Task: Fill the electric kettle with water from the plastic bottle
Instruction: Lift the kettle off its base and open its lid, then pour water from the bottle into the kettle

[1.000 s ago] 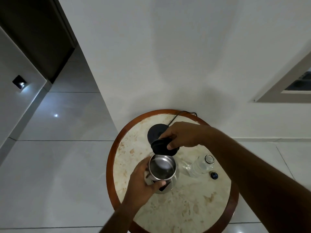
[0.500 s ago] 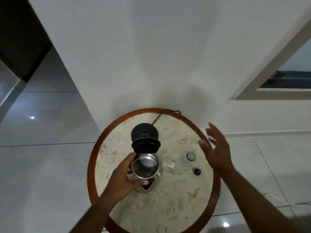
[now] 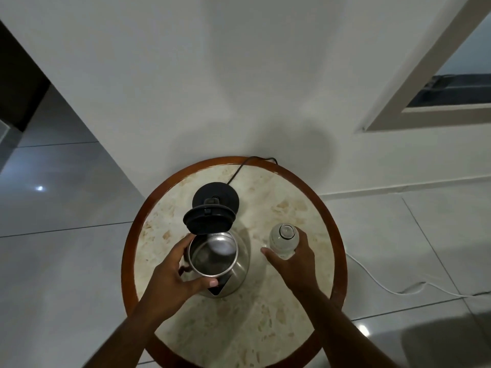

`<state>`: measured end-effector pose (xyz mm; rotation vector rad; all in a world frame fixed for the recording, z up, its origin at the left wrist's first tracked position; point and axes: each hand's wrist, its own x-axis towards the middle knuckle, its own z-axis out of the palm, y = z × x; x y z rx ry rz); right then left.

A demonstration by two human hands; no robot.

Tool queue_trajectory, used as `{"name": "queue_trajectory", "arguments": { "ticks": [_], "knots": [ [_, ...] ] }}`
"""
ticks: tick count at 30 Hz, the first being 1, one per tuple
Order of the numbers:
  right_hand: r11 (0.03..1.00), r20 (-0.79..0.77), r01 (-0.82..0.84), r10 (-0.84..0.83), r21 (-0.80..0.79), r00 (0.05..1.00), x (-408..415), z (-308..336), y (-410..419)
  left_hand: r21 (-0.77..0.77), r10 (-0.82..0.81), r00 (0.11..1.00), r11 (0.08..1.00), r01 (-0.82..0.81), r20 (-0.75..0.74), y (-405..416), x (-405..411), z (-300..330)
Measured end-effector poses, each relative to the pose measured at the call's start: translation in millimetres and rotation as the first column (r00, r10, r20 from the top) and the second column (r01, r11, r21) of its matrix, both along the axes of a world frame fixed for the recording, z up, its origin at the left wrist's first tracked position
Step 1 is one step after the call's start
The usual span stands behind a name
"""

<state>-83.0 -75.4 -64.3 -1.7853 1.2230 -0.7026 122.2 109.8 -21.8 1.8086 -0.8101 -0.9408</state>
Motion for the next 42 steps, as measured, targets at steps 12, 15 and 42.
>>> {"name": "queue_trajectory", "arguments": {
  "ticks": [12, 15, 42],
  "knots": [
    [0.994, 0.000, -0.042, 0.042, -0.097, 0.999, 6.1, 8.6, -3.3, -0.014, -0.017, 1.000, 1.000, 0.017, -0.021, -3.7, -2.6, 8.1],
    [0.979, -0.018, -0.172, 0.171, -0.110, 0.985, 11.3, 25.4, 4.7, -0.011, -0.022, 1.000, 1.000, 0.021, -0.016, -2.1, -2.8, 9.9],
    [0.530, -0.773, -0.847, 0.515, -0.053, 0.371, 31.7, 112.2, -19.0, 0.045, -0.090, 0.996, 0.995, 0.089, 0.017, -0.7, 9.9, 3.3]
  ]
}}
